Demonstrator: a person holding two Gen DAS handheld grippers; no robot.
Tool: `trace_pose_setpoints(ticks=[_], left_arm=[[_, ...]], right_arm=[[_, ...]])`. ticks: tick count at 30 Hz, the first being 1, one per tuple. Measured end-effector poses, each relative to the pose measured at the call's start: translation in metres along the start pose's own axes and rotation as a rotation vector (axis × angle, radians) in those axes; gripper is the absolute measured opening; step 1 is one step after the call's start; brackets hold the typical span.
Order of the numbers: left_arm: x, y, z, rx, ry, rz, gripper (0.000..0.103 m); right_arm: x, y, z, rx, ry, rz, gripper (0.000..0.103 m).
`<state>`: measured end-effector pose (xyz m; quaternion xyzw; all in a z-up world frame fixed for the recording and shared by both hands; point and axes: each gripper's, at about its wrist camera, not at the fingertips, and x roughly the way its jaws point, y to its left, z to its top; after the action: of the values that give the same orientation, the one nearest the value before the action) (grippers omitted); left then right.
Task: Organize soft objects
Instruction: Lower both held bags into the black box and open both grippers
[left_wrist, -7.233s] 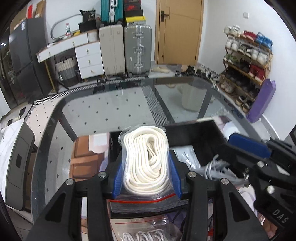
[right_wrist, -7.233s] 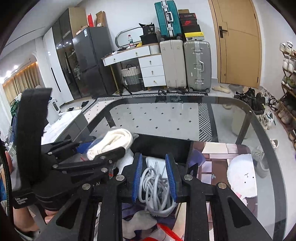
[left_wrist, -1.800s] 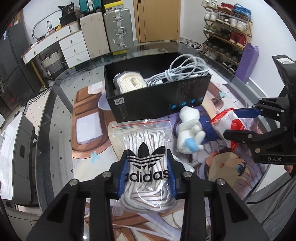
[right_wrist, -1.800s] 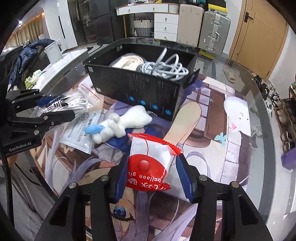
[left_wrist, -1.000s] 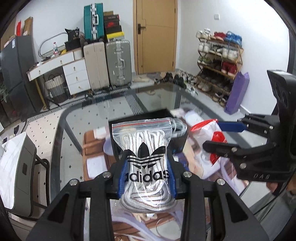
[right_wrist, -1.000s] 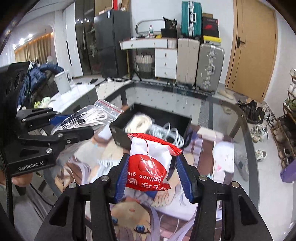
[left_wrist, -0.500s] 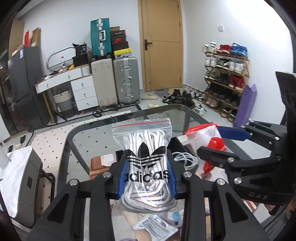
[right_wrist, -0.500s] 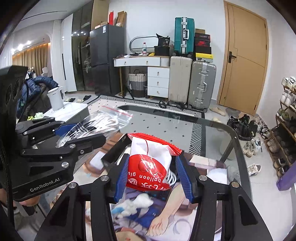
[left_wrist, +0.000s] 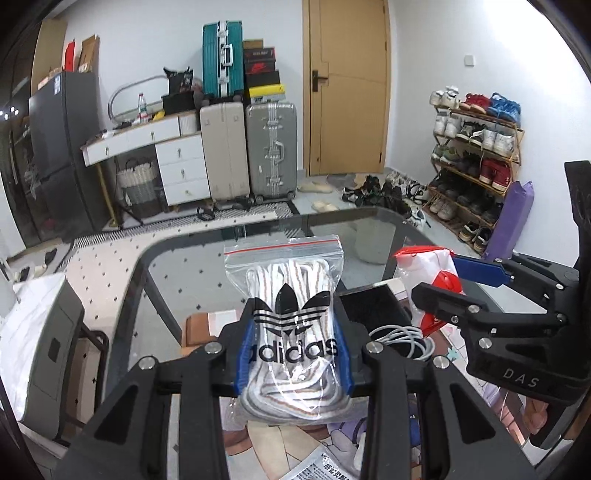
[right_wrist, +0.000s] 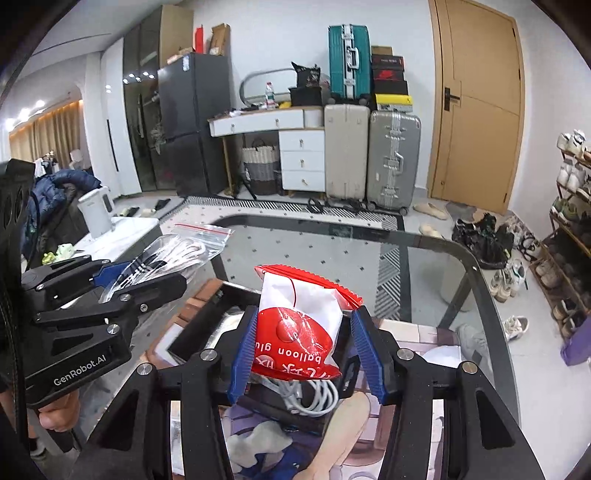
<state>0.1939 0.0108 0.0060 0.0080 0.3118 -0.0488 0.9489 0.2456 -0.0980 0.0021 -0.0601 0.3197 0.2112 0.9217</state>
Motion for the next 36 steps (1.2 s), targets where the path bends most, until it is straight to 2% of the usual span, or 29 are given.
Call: trace_pose_setpoints(ticks=[5,11,18,25,36], left_arm=[[0.019,-0.002,-0.008,0.001,0.066,0.006,0.035],[0.038,-0.013,-0.019,0.026,0.152,0.016,0.035],[0.050,-0.017,-0.027,0.031,0.195,0.027,0.036],[0.052,-0.012,-0.021,0.005,0.188,0.029,0.036],[0.070,-0.006,-0.022,-0.029,0.222,0.005,0.037]], right_arm=[[0.029,-0.006,-0.009,0.011,0.136,0.003,0.051],[0.053,-0.005,-0.020,0.000,0.197,0.000,0.048],[0.074,-0.006,-0.025,0.000,0.221,-0.005,0.045],[0.069,-0.001,-0.006,0.008,0.193,0.011,0.045],[0.095,-0.002,0.011,0.034,0.235,0.022,0.046]])
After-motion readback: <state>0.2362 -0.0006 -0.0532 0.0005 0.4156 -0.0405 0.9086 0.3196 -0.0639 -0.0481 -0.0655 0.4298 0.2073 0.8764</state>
